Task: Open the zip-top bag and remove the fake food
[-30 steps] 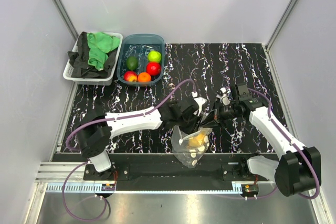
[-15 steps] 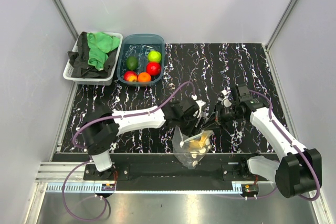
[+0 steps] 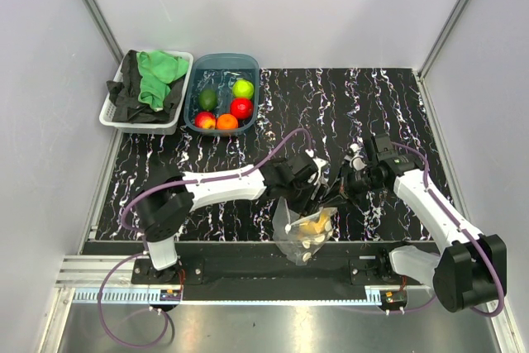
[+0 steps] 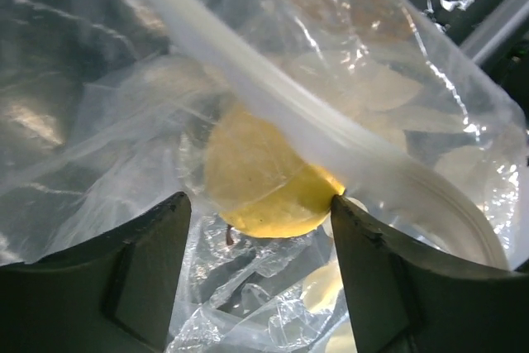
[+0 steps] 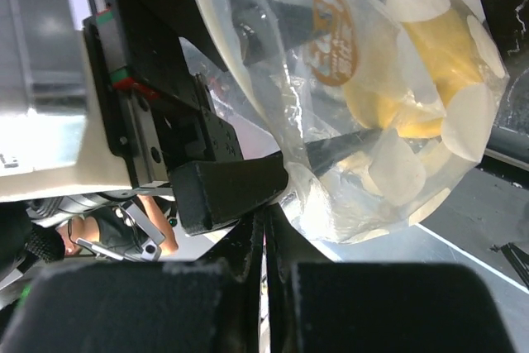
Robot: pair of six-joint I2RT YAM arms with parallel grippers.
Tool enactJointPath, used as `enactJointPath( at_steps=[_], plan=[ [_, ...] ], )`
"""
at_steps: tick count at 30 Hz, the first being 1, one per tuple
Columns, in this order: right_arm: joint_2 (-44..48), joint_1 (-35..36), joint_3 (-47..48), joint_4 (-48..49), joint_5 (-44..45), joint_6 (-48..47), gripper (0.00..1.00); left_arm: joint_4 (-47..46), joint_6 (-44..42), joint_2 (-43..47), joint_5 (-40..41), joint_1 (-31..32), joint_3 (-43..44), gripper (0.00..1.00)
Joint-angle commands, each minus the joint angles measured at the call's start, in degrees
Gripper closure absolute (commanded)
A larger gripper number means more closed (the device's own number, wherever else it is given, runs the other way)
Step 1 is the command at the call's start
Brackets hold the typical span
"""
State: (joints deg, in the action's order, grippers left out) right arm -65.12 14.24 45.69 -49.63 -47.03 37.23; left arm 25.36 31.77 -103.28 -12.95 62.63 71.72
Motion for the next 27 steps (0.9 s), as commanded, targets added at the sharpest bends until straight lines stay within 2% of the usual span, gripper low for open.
enactJointPath(
  at_steps=[1,2,5,11,14,18,19,21,27],
  plan=[
    [-1.5,0.17,3.08,12.36,-3.33,0.74,1.0,0.81,-2.85,1.77,5.81,2.76,3.15,0.28],
    [-1.67,0.17,4.65,12.71,-3.86,0.56,1.0,1.96,-3.03,2.73,10.36,2.5,3.42,0.29],
    [-3.08,0.17,8.34,13.85,-5.97,0.12,1.0,3.9,-4.25,5.45,15.65,1.01,3.86,0.31],
    [-7.29,0.26,14.24,16.75,-10.1,-0.14,1.0,5.75,-7.86,10.2,20.07,-2.68,4.48,0.38],
    [-8.97,0.26,14.78,17.9,-10.72,-0.06,1.0,5.75,-9.0,10.3,18.85,-3.65,5.09,0.4],
    [-9.06,0.26,13.81,18.07,-8.88,-0.49,1.0,5.13,-9.27,8.28,13.93,-3.83,5.71,0.54],
    [-9.06,0.18,13.11,18.16,-8.26,-0.58,1.0,4.96,-8.92,8.01,11.39,-3.83,5.71,0.6],
    [-8.88,0.18,11.0,18.16,-6.95,-1.11,1.0,3.73,-7.78,7.14,8.83,-3.83,4.92,0.63],
    [-8.79,0.17,8.01,18.78,-5.45,-1.99,1.0,0.56,-5.93,3.45,6.18,-3.74,3.68,0.64]
  ],
)
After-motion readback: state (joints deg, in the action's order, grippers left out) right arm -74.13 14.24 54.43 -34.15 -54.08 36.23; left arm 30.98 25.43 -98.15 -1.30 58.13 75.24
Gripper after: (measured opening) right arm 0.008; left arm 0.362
